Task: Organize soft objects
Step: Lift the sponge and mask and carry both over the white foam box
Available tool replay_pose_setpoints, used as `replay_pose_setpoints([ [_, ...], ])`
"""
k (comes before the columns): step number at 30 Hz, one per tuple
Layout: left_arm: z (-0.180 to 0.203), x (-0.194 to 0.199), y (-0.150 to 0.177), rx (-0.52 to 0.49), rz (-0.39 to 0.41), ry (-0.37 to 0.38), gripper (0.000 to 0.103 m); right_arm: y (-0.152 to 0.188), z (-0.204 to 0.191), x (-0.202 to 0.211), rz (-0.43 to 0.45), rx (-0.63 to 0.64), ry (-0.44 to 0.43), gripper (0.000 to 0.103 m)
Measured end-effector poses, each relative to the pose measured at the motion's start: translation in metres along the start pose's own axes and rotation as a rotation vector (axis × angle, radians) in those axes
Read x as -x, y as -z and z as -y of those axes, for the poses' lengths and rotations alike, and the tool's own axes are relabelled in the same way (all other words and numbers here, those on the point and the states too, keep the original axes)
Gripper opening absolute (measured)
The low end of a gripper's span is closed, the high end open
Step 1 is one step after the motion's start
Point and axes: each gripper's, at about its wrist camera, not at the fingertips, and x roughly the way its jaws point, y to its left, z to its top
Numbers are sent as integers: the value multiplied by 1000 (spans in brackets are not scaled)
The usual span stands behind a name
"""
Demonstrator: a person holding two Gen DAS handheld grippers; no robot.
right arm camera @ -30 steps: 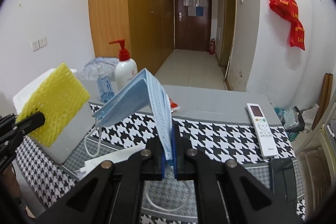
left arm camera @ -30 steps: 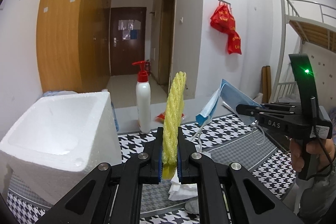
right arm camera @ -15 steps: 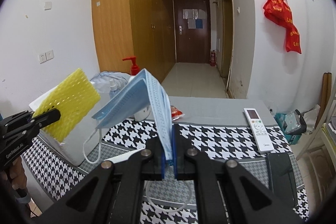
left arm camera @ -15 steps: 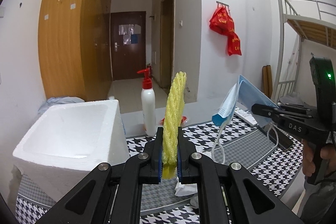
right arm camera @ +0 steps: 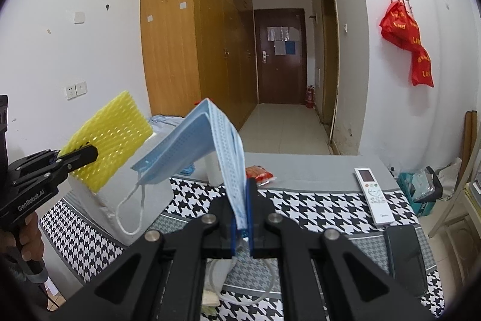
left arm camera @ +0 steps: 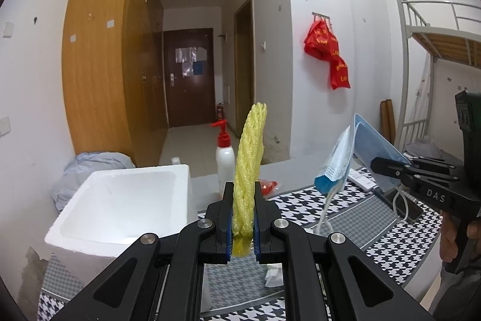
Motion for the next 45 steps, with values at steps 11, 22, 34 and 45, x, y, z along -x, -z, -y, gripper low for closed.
replay_pose_setpoints([
  [11, -12, 9, -10, -4, 41, -34, 10, -8, -9, 3, 33, 8, -30, 8],
  [22, -21, 10, -16, -5, 54, -78, 10, -13, -19, -1, 50, -9, -72, 8],
  [34, -43, 18, -16, 21, 49, -145, 10, -22, -42, -9, 63, 5, -147, 8],
  [45, -64, 27, -11, 42, 46, -208, 10, -28, -66, -19, 49, 40, -218, 8],
])
